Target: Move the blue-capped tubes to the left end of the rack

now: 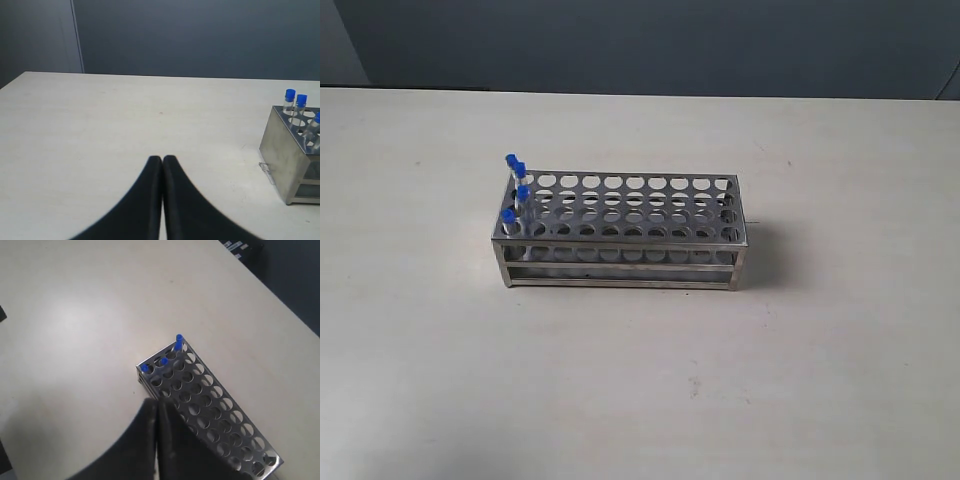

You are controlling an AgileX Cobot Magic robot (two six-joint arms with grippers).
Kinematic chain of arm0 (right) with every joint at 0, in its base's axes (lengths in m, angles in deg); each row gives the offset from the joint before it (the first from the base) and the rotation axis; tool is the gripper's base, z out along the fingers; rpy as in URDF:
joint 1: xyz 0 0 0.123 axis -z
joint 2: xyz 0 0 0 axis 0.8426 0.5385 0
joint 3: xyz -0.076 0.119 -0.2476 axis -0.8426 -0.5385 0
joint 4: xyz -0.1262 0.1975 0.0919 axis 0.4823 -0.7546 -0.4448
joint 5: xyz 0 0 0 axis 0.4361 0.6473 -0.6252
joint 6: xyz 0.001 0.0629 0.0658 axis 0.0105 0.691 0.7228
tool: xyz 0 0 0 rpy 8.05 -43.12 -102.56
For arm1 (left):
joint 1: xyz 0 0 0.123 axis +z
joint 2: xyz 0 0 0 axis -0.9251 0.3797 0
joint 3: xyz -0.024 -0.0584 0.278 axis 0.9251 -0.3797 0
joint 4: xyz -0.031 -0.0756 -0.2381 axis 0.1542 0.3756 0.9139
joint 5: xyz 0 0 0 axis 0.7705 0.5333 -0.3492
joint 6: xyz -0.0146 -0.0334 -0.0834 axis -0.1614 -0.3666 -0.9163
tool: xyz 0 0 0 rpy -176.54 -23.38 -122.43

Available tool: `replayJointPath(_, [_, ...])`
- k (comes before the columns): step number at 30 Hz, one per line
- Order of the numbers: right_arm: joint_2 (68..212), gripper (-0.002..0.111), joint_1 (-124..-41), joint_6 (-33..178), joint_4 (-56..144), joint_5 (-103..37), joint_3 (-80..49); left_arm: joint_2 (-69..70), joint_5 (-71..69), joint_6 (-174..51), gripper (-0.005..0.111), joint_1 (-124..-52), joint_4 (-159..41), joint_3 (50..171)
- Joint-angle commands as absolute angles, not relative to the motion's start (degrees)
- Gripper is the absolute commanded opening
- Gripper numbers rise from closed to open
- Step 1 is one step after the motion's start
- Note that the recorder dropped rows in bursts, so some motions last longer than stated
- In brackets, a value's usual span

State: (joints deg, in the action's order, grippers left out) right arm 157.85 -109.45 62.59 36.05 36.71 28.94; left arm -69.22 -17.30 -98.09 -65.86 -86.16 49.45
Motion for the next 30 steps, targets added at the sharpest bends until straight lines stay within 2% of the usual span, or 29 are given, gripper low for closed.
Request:
replayJointPath(1, [154.9, 0.000, -109.4, 61.8, 37.5, 35.3, 29.4, -69.4, -17.3, -98.2, 0.001, -66.1, -86.2, 49.5])
replayJointPath(12, [147.3, 0.000, -109.4, 74.0, 57.2, 36.9, 27.9, -69.4, -17.3, -98.2, 0.001, -66.1, -86.2, 49.5])
replayJointPath(16, [141.2, 0.000, -104.8, 74.2, 55.7, 31.7, 21.5, -69.4, -17.3, -98.2, 0.001, -66.1, -86.2, 49.5])
replayJointPath(22, [127.3, 0.000, -88.0, 73.8, 44.8, 19.2, 0.5, -69.4, -17.3, -98.2, 0.001, -66.1, -86.2, 49.5])
replayJointPath(30, [101.1, 0.000, -68.4, 60.7, 33.1, -3.5, -40.5, -69.4, -17.3, -98.2, 0.001, -66.1, -86.1, 49.5])
